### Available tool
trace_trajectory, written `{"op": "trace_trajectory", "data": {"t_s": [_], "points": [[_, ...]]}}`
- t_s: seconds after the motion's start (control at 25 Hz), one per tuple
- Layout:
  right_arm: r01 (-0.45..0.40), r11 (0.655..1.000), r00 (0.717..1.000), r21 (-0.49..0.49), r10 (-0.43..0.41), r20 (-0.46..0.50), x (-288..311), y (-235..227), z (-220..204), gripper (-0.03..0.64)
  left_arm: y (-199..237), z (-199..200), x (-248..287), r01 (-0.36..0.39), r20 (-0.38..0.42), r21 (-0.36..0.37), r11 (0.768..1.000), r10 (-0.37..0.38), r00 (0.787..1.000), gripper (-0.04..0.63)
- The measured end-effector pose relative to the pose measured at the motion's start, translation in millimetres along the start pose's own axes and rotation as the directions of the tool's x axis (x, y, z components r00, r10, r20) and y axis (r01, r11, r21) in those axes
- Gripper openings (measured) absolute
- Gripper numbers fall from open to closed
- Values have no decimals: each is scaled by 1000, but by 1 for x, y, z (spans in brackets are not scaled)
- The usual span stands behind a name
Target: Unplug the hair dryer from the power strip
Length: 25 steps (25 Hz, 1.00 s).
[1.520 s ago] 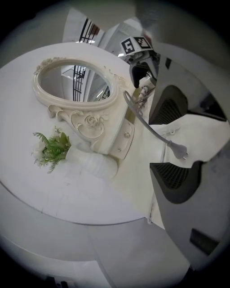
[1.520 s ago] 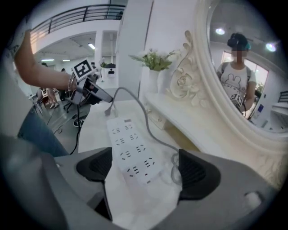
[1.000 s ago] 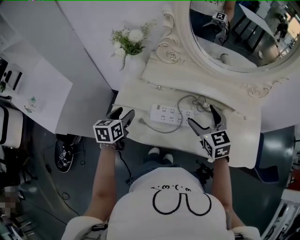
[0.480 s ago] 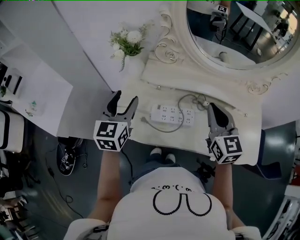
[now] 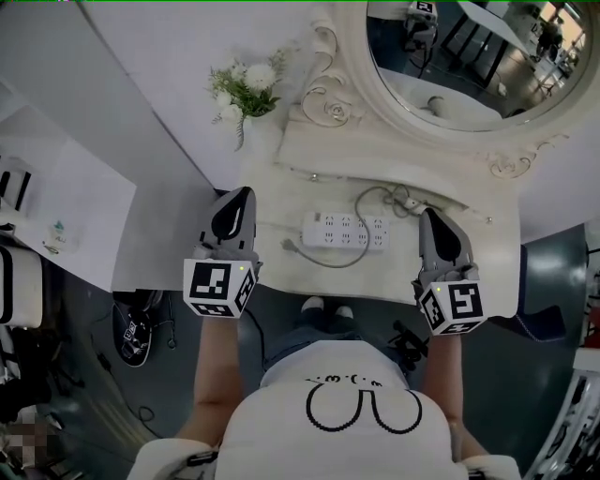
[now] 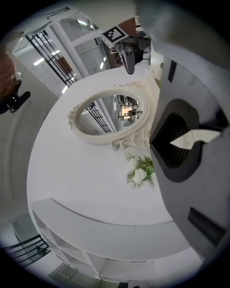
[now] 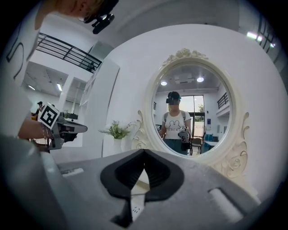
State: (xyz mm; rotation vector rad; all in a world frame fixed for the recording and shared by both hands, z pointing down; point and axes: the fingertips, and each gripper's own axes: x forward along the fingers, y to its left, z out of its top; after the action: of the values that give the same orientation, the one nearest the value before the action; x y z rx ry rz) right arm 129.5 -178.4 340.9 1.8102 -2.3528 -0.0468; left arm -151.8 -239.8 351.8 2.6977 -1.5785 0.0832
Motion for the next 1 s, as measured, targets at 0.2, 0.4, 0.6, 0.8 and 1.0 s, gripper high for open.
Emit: {"op": "trace_trajectory", "data": {"t_s": [0.2, 0.4, 0.6, 0.8, 1.0], "points": [[11, 998, 998, -57, -8, 61, -4, 10, 23, -6, 3, 11, -1, -14, 50, 23, 1000, 12, 999, -2], [-3, 997, 995, -76, 10, 100, -18, 13, 49, -6, -4, 25, -9, -32, 81, 33, 999, 29, 996, -2], [5, 997, 990, -75, 6, 142, -42, 11, 69, -6, -17, 46, -22, -32, 111, 49, 998, 26, 994, -2], [18, 997, 985, -72, -5, 173, -60, 11, 80, -6, -28, 67, -33, -34, 145, 73, 997, 23, 989, -2], [25, 997, 986, -75, -12, 167, -66, 9, 80, -6, -40, 76, -38, -23, 155, 98, 995, 8, 988, -2]]}}
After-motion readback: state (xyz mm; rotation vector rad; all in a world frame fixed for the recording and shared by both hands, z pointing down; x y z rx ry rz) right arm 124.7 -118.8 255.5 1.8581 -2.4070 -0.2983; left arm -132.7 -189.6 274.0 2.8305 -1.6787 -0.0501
